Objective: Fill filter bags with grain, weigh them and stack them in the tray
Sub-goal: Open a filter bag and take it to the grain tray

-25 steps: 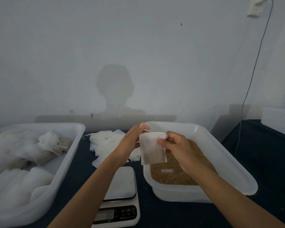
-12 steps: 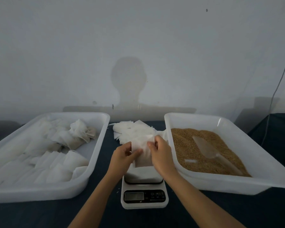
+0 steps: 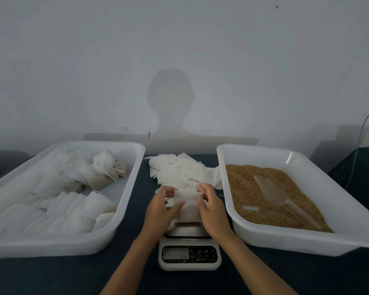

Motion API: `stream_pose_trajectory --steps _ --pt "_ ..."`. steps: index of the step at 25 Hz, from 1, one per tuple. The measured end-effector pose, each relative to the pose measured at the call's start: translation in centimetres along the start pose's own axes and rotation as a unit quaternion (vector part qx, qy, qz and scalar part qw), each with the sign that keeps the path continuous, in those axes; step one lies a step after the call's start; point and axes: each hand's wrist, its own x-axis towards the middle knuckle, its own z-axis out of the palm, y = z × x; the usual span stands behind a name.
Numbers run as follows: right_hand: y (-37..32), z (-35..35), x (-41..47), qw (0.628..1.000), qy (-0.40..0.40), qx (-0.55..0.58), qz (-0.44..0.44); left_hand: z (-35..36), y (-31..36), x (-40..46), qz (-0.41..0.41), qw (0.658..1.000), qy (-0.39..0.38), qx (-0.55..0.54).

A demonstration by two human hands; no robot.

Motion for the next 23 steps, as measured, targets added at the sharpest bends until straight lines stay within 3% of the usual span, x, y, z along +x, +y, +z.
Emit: stream_pose_trajectory --steps 5,11,15,23 --pt "0.8 -0.8 0.0 0.997 0.005 -0.004 -0.074 -1.6 -0.8 0.3 0.021 0.992 0.088 -0.083" --pt "2.8 -1.1 -0.5 0.999 -0.011 0.036 -0.035 -2.3 -1.8 0.3 -0.008 0.985 0.132 -0.107" --pt "2.8 -0.9 -0.4 0.998 -0.02 0.056 -0.035 -2.1 -2.1 0.2 0.0 0.987 0.125 -0.101" --pt "3.4 -1.8 -0.9 0.997 0.044 0.009 -0.069 -1.7 -2.1 0.3 -0.007 0.992 0.094 -0.087"
